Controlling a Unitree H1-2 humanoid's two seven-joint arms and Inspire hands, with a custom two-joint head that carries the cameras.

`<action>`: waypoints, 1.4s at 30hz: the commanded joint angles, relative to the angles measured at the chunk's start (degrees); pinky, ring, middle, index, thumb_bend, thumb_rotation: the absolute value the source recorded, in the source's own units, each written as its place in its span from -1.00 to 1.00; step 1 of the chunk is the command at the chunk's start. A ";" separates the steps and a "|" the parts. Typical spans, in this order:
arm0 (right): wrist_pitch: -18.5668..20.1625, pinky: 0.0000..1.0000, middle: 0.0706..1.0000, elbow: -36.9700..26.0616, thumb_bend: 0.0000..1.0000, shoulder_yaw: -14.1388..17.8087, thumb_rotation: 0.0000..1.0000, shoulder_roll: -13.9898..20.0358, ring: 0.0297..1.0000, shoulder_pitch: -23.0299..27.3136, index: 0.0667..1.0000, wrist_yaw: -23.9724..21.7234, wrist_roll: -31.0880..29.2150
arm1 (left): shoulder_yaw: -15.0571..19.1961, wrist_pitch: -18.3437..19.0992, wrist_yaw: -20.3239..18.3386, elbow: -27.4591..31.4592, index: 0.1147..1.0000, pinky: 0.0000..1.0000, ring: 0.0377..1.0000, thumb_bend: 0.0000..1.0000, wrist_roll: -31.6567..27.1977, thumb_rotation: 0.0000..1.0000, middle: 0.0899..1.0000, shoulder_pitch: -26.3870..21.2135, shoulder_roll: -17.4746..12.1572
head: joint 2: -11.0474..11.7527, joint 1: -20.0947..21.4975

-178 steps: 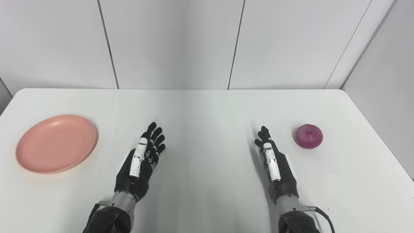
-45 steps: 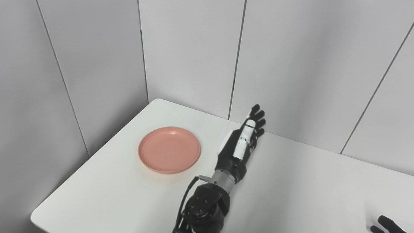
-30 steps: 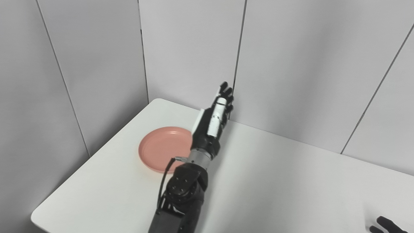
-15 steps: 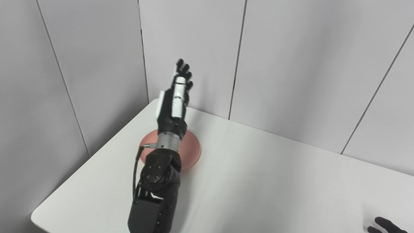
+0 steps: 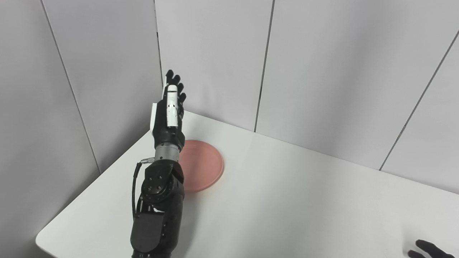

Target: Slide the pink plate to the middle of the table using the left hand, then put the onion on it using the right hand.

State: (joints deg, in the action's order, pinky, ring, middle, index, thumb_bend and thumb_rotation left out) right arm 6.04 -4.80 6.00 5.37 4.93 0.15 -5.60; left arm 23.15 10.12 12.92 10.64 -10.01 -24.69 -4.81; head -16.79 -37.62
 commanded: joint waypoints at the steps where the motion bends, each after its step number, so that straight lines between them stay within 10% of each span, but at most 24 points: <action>1: 0.09 -0.49 0.40 0.14 -0.33 0.05 0.60 -0.03 0.27 1.02 0.19 -0.26 -0.29 | 0.55 -3.18 0.36 0.54 0.94 0.97 0.98 -0.26 -0.59 1.00 0.97 -2.01 -1.80 | 0.05 -0.09; 21: 1.21 -0.57 0.37 -0.31 -0.37 0.03 0.59 0.34 0.24 1.19 0.16 -0.31 0.07 | 6.18 -7.23 1.04 -7.28 0.91 0.98 0.97 -0.28 -5.00 1.00 0.97 -0.30 -5.99 | -0.14 -0.54; 22: 1.07 -0.56 0.34 -0.22 -0.17 0.06 -0.15 0.36 0.20 1.21 0.01 -0.35 0.01 | 6.34 -7.18 1.03 -7.50 0.92 0.99 0.97 -0.27 -5.42 1.00 0.98 -0.20 -6.16 | -0.16 -0.58; 25: 1.34 -0.56 0.33 -0.44 -0.04 0.04 -0.60 0.44 0.18 1.17 -0.08 -0.37 -0.02 | 6.67 -6.43 1.66 -7.95 0.93 0.99 0.98 -0.26 -5.64 1.00 0.98 0.14 -6.65 | -0.27 -0.62; 42: 1.73 -0.55 0.28 -0.62 -0.03 0.19 -0.66 1.15 0.14 1.03 -0.09 -0.51 -0.07 | 7.22 -7.91 -0.15 -15.67 0.92 0.97 0.96 -0.34 -9.03 1.00 0.96 2.84 -7.98 | -0.90 -0.76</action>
State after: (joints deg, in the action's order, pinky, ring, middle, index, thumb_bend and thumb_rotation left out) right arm 6.68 -5.19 6.01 6.13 5.11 -0.27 -5.67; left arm 30.30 4.87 13.85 -5.51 -18.72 -20.91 -11.17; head -17.67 -38.32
